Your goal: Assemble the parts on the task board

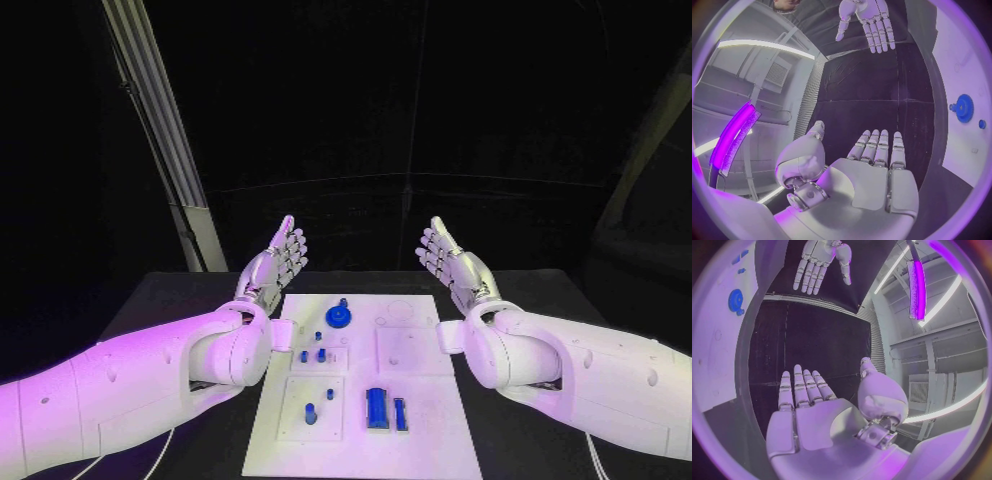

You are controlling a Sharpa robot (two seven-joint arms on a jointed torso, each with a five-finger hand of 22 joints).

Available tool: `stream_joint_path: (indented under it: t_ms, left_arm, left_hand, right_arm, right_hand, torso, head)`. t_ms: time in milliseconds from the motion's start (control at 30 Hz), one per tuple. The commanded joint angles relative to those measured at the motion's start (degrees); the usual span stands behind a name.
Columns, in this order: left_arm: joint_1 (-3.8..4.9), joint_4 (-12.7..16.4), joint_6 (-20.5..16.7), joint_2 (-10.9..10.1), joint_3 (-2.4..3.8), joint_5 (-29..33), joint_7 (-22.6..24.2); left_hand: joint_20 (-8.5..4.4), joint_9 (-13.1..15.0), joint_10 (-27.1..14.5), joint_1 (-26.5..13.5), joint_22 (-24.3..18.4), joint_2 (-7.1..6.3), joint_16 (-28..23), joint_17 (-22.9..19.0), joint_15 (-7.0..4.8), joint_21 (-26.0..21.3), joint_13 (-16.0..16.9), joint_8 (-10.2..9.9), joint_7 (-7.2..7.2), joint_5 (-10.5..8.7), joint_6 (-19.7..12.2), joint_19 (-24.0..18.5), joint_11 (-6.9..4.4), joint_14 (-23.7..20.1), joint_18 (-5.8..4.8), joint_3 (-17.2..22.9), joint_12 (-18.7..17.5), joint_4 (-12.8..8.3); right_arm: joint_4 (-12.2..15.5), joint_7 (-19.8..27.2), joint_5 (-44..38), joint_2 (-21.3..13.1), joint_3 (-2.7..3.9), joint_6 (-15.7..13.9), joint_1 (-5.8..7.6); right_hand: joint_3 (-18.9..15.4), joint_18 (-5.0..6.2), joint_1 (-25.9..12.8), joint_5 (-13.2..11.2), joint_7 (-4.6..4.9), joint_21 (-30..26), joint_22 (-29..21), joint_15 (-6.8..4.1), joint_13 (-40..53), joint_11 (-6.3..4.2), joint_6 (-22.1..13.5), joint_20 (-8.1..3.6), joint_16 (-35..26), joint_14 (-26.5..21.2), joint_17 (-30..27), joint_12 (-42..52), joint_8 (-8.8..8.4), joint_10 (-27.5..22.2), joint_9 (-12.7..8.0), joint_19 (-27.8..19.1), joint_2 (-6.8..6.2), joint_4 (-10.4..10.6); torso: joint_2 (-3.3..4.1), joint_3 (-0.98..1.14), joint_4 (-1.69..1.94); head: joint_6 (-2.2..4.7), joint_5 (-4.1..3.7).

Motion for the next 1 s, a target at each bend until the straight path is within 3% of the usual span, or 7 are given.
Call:
stream_joint_path:
  t_ms: [33, 733, 767, 833, 867, 933, 1000]
  left_arm:
    - [-0.31, 1.59, -9.22, -0.39, 0.52, -3.37, -0.15]
    - [-0.62, 2.64, -10.72, -0.67, 0.96, -3.73, -0.21]
    - [-0.62, 2.64, -10.72, -0.67, 0.96, -3.73, -0.21]
    - [-0.62, 2.64, -10.72, -0.67, 0.96, -3.73, -0.21]
    - [-0.62, 2.64, -10.72, -0.67, 0.96, -3.73, -0.21]
    - [-0.62, 2.64, -10.72, -0.67, 0.96, -3.73, -0.21]
    - [-0.62, 2.64, -10.72, -0.67, 0.96, -3.73, -0.21]
  left_hand:
    - [-3.47, -0.08, -5.47, -6.99, -2.31, 0.01, -1.10, -0.12, -0.32, -0.27, -0.08, -0.25, -0.65, -0.22, -5.21, -4.21, -0.53, -5.16, -2.18, -3.71, -0.42, 0.02]
    - [-3.47, -0.08, -12.04, -15.57, -2.31, 0.01, -1.10, -0.12, -0.32, -0.27, -0.08, -0.25, -0.65, -0.22, -11.60, -9.07, -0.53, -11.50, -2.18, -3.71, -0.42, 0.02]
    - [-3.47, -0.08, -12.74, -16.33, -2.31, 0.01, -1.10, -0.12, -0.32, -0.27, -0.08, -0.25, -0.65, -0.22, -12.27, -13.22, -0.53, -12.13, -2.18, -3.71, -0.42, 0.02]
    - [-3.47, -0.08, -17.04, -21.93, -2.31, 0.01, -1.10, -0.12, -0.32, -0.27, -0.08, -0.25, -0.65, -0.22, -16.39, -13.22, -0.53, -16.23, -2.18, -3.71, -0.42, 0.02]
    - [-3.47, -0.08, -17.04, -21.93, -2.31, 0.01, -1.10, -0.12, -0.32, -0.27, -0.08, -0.25, -0.65, -0.22, -16.39, -13.22, -0.53, -16.23, -2.18, -3.71, -0.42, 0.02]
    - [-3.47, -0.08, -17.04, -21.93, -2.31, 0.01, -1.10, -0.12, -0.32, -0.27, -0.08, -0.25, -0.65, -0.22, -16.39, -13.22, -0.53, -16.23, -2.18, -3.71, -0.42, 0.02]
    - [-3.47, -0.08, -17.04, -21.93, -2.31, 0.01, -1.10, -0.12, -0.32, -0.27, -0.08, -0.25, -0.65, -0.22, -16.39, -13.22, -0.53, -16.23, -2.18, -3.71, -0.42, 0.02]
  right_arm:
    - [0.42, 1.89, 2.57, -0.07, 0.01, -4.87, 0.16]
    - [0.42, 1.89, 2.57, -0.07, 0.01, -4.87, 0.16]
    - [0.42, 1.89, 2.57, -0.07, 0.01, -4.87, 0.16]
    - [0.42, 1.89, 2.57, -0.07, 0.01, -4.87, 0.16]
    - [0.42, 1.89, 2.57, -0.07, 0.01, -4.87, 0.16]
    - [0.42, 1.89, 2.57, -0.07, 0.01, -4.87, 0.16]
    - [0.42, 1.89, 2.57, -0.07, 0.01, -4.87, 0.16]
  right_hand:
    - [0.44, -3.03, -7.93, -0.37, -1.06, -1.16, -0.09, -0.08, -0.09, -0.32, -5.19, -2.04, -2.57, -5.68, -6.04, -0.42, -0.23, -5.90, -0.15, -4.85, -0.03, 0.07]
    - [0.44, -3.03, -17.54, -0.37, -1.06, -1.16, -0.09, -0.08, -0.09, -0.32, -11.46, -2.04, -8.10, -12.47, -13.43, -0.42, -0.23, -13.05, -0.15, -10.67, -0.03, 0.07]
    - [0.44, -3.03, -17.87, -0.37, -1.06, -1.16, -0.09, -0.08, -0.09, -0.32, -11.59, -2.04, -8.10, -12.73, -13.66, -0.42, -0.23, -13.34, -0.15, -10.77, -0.03, 0.07]
    - [0.44, -3.03, -18.33, -0.37, -1.06, -1.16, -0.09, -0.08, -0.09, -0.32, -11.92, -2.04, -8.10, -13.04, -14.07, -0.42, -0.23, -13.64, -0.15, -11.10, -0.03, 0.07]
    - [0.44, -3.03, -19.29, -0.37, -1.06, -1.16, -0.09, -0.08, -0.09, -0.32, -16.23, -2.04, -8.10, -13.79, -14.79, -0.42, -0.23, -14.42, -0.15, -15.26, -0.03, 0.07]
    - [0.44, -3.03, -24.88, -0.37, -1.06, -1.16, -0.09, -0.08, -0.09, -0.32, -16.23, -2.04, -8.10, -17.82, -18.96, -0.42, -0.23, -18.54, -0.15, -15.26, -0.03, 0.07]
    - [0.44, -3.03, -24.88, -0.37, -1.06, -1.16, -0.09, -0.08, -0.09, -0.32, -16.23, -2.04, -8.10, -17.82, -18.96, -0.42, -0.23, -18.54, -0.15, -15.26, -0.03, 0.07]
  torso:
    - [0.01, 0.02, 0.03]
    - [0.01, 0.02, 0.03]
    - [0.01, 0.02, 0.03]
    - [0.01, 0.02, 0.03]
    - [0.01, 0.02, 0.03]
    - [0.01, 0.02, 0.03]
    - [0.01, 0.02, 0.03]
  head:
    - [-0.01, -0.01]
    - [-0.01, -0.01]
    - [-0.01, -0.01]
    - [-0.01, -0.01]
    - [-0.01, -0.01]
    - [-0.01, -0.01]
    - [-0.01, -0.01]
